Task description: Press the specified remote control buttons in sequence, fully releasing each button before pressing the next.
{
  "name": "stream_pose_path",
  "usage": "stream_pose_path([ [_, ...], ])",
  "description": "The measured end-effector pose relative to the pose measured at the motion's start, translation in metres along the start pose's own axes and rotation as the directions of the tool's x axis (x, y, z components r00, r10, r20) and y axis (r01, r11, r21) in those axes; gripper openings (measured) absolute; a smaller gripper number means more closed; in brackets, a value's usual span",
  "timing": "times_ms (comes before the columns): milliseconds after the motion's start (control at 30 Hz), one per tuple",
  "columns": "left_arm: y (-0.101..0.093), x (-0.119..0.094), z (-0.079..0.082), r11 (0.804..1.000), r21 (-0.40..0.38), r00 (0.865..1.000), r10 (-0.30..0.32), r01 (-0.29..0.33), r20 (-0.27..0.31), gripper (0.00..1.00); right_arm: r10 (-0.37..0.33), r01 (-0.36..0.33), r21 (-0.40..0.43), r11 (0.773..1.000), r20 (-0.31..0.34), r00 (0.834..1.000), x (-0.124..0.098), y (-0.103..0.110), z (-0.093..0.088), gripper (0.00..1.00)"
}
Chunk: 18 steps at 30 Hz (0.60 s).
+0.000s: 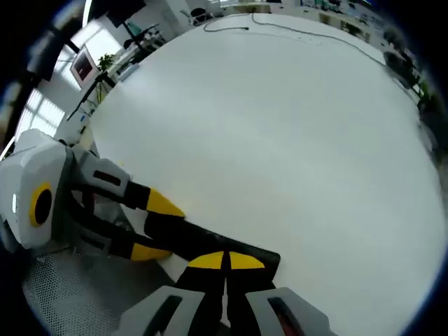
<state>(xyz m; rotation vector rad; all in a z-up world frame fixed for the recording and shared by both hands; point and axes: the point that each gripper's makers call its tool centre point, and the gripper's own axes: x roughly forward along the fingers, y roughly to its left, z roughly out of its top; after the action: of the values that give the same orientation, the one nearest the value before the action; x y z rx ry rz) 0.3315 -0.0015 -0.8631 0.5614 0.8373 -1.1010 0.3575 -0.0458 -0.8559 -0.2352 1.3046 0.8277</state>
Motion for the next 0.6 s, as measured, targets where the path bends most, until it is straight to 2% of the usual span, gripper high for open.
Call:
stream_pose_path([
  [367,-0.002,0.000,0.001,1.000,0.012,1.000,0.002,-0.002,0.009,0.25,0.033,-0.031,0.085,0.996,-0.027,0.999,-0.002,0.000,0.000,0.00],
  [500,-0.007,0.001,0.003,0.999,0.031,1.000,-0.018,0.017,0.017,0.24,0.045,-0.047,0.061,0.997,0.028,0.999,-0.003,0.005,0.009,0.00],
  [600,-0.008,0.002,0.003,0.999,0.035,1.000,-0.021,0.021,0.011,0.24,0.079,-0.081,0.061,0.995,0.032,0.996,-0.001,0.013,0.010,0.00],
])
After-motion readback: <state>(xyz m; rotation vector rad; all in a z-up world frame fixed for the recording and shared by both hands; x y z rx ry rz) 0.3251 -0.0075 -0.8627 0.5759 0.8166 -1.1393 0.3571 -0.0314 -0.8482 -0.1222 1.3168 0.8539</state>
